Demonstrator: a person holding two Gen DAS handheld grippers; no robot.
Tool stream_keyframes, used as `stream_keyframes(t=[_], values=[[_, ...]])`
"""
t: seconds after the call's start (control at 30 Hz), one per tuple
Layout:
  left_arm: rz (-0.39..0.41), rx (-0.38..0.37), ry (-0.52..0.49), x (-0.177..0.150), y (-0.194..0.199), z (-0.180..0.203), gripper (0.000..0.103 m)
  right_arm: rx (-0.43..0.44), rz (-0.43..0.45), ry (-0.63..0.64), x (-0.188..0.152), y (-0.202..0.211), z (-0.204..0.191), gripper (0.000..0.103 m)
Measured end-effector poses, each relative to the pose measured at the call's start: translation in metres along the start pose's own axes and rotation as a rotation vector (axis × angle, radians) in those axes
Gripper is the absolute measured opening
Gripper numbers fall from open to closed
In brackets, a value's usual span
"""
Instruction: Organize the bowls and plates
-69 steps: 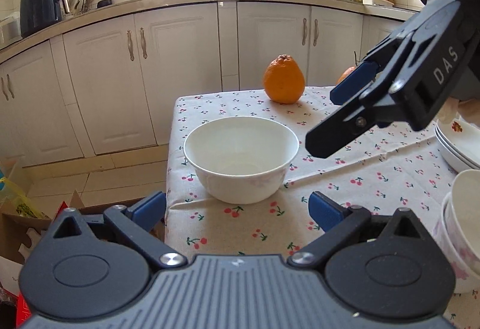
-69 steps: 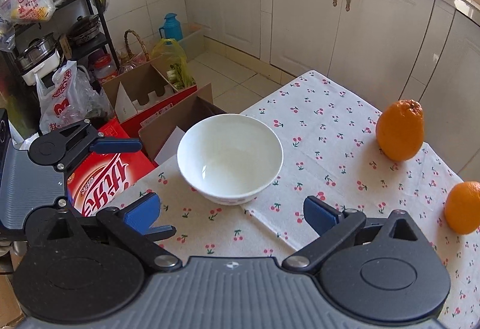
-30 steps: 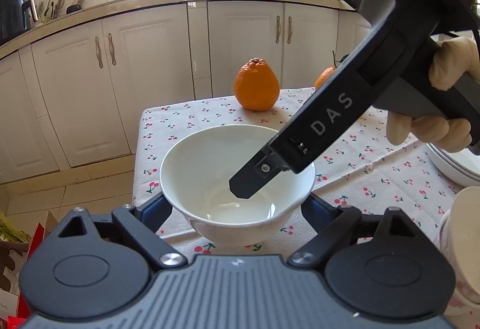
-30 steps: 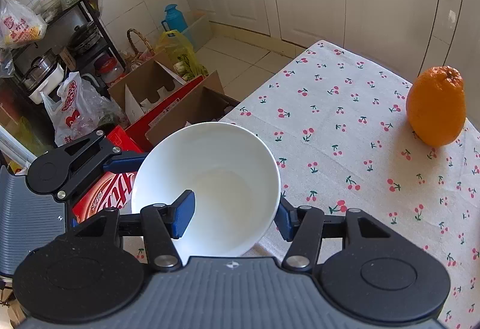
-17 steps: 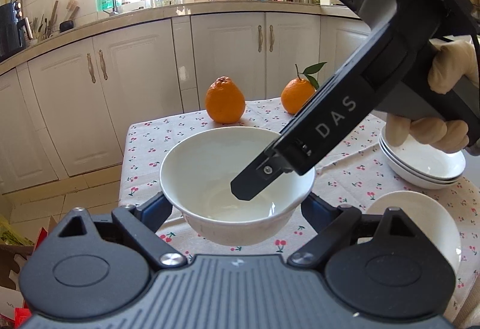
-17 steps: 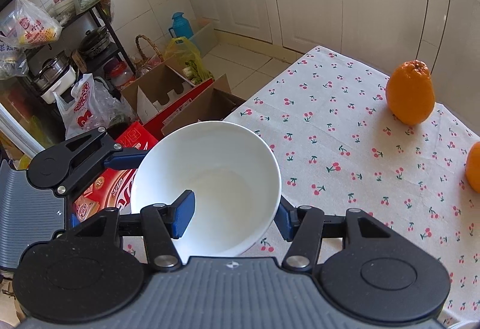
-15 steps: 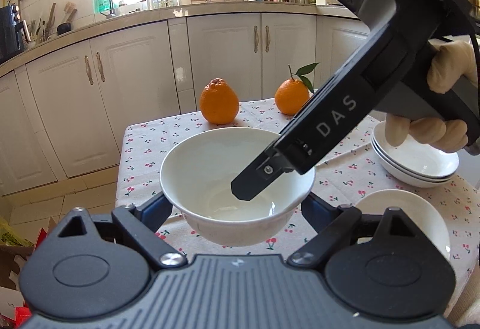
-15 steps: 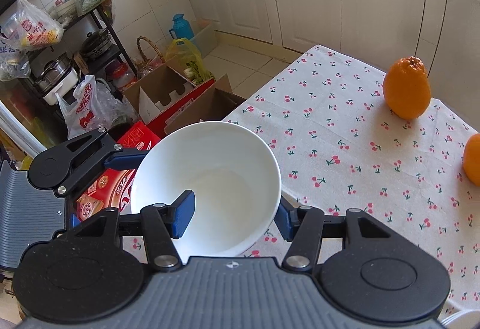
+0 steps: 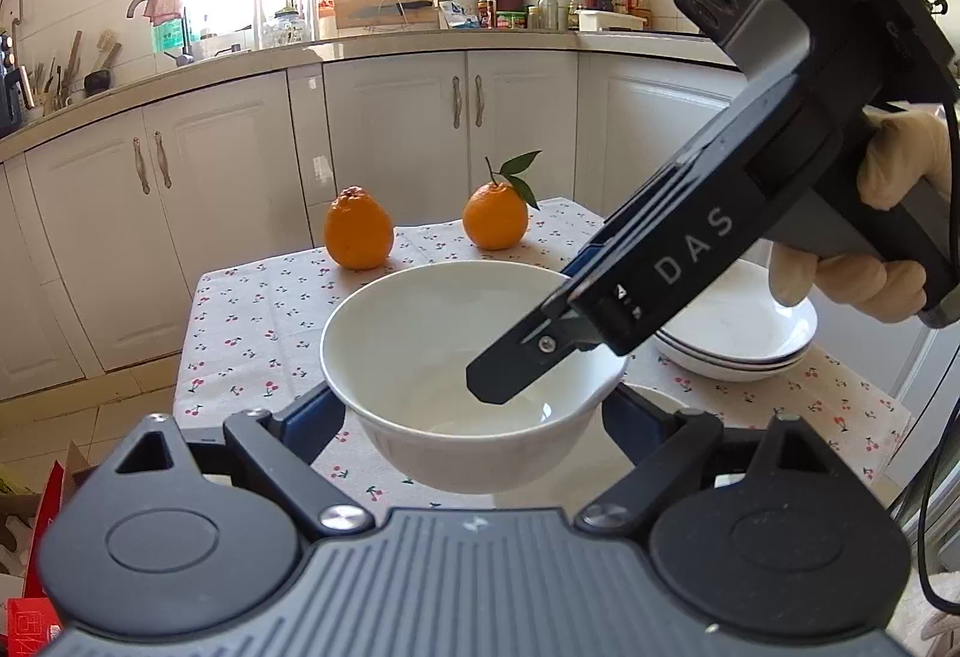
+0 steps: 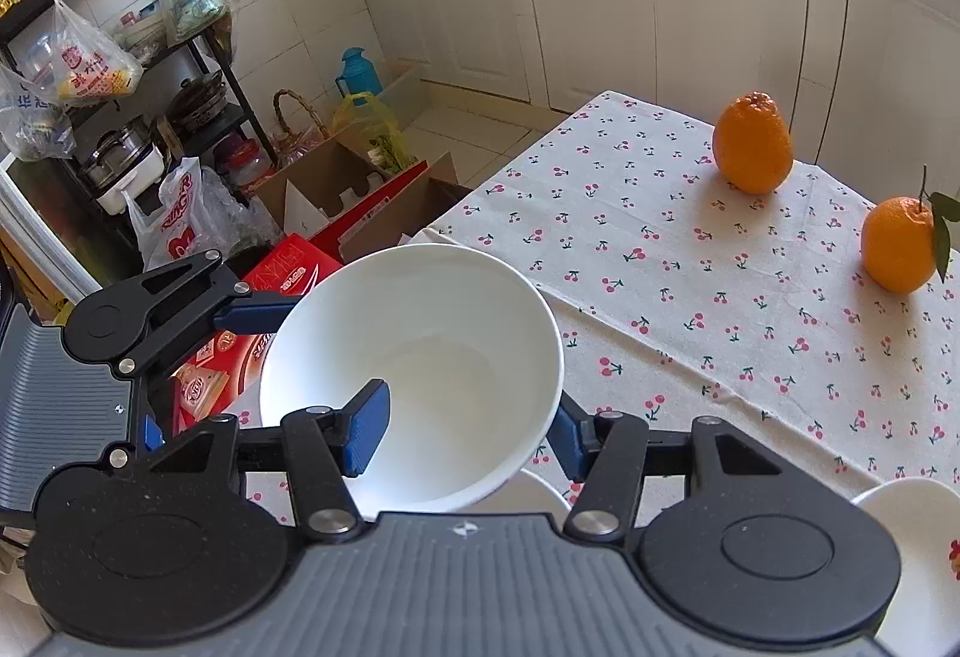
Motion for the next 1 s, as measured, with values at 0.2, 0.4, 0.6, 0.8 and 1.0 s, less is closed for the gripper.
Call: stream_keyframes(t=[0.2, 0.4, 0.6, 0.8, 1.0], values=[[-0.003, -0.026, -0.002, -0.007, 0.006, 0.021, 0.092, -0.019, 0.005, -0.010, -0.021, 0.015, 0.000, 0.062], [-0.016, -0.060, 0.015, -0.015, 0.005, 0.037, 0.092, -0.036, 0.000, -0.044, -0.043, 0.021, 0.004, 0.062], [-0.045, -0.077, 0.020, -0.026, -0.001, 0.047, 0.092, -0.052, -0.010, -0.055, -0.057, 0.020, 0.008, 0.062], [-0.064, -0.081, 0.024, -0.032, -0.005, 0.049, 0.092, -0.058, -0.019, -0.056, -0.064, 0.014, 0.010, 0.062], [-0.075, -0.084, 0.039, -0.036, -0.006, 0.047, 0.092, -0.055, -0.021, -0.050, -0.065, 0.010, 0.010, 0.062]])
Point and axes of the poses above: each gripper's, at about its wrist camera, not at the fingertips, and y roughly against the way its jaws point, z to its right, x to its top, the point moved 10 cm from there along -y, roughly the way its jaws point, and after that the axes turned 2 degrees about z, right-handed, at the moved point
